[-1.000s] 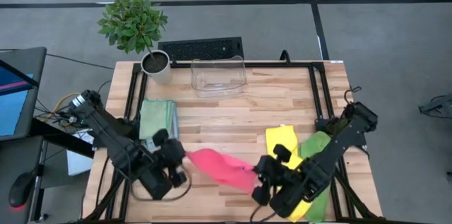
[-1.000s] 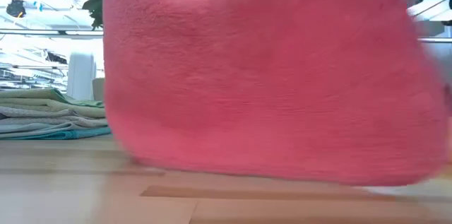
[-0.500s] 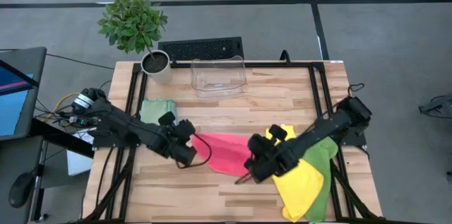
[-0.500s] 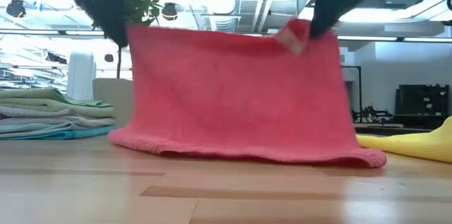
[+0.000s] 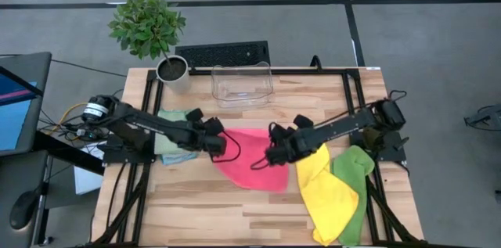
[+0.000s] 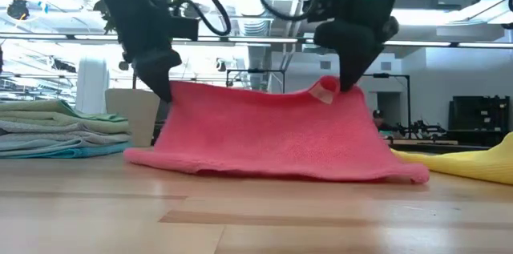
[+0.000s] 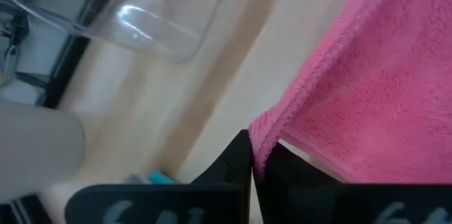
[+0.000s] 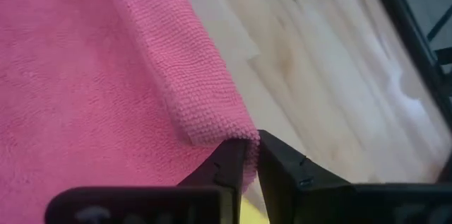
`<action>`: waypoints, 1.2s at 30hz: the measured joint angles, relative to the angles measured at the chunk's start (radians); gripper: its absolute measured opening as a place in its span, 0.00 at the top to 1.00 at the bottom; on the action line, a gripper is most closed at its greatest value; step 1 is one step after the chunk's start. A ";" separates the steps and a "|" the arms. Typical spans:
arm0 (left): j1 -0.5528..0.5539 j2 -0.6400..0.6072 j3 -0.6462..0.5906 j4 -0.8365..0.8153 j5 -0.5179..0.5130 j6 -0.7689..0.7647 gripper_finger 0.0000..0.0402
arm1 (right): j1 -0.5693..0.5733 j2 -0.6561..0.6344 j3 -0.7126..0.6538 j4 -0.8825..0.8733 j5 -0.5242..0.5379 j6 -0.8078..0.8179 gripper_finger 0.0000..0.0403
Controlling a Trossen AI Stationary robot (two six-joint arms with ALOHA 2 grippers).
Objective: Fold microfiber towels
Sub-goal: Fold the pink microfiber cloth
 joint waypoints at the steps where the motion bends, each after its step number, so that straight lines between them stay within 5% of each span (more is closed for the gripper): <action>1: 0.015 0.000 0.007 -0.002 0.001 0.020 1.00 | -0.011 0.000 0.000 -0.002 0.001 -0.007 0.84; 9: -0.029 -0.046 0.125 -0.156 0.108 -0.007 1.00 | 0.070 -0.110 0.004 -0.026 -0.001 0.013 0.95; 15: -0.206 -0.088 0.225 -0.342 0.189 -0.236 1.00 | 0.255 -0.230 0.028 0.007 -0.026 0.197 0.96; 22: -0.459 -0.089 0.349 -0.343 0.271 -0.520 1.00 | 0.478 -0.235 0.044 0.247 -0.029 0.335 0.98; 28: -0.614 -0.088 0.505 -0.360 0.197 -0.675 1.00 | 0.574 -0.191 0.104 0.444 -0.007 0.271 0.95; 36: -0.608 -0.086 0.579 -0.504 0.068 -0.690 1.00 | 0.522 -0.183 0.167 0.268 0.046 0.233 0.96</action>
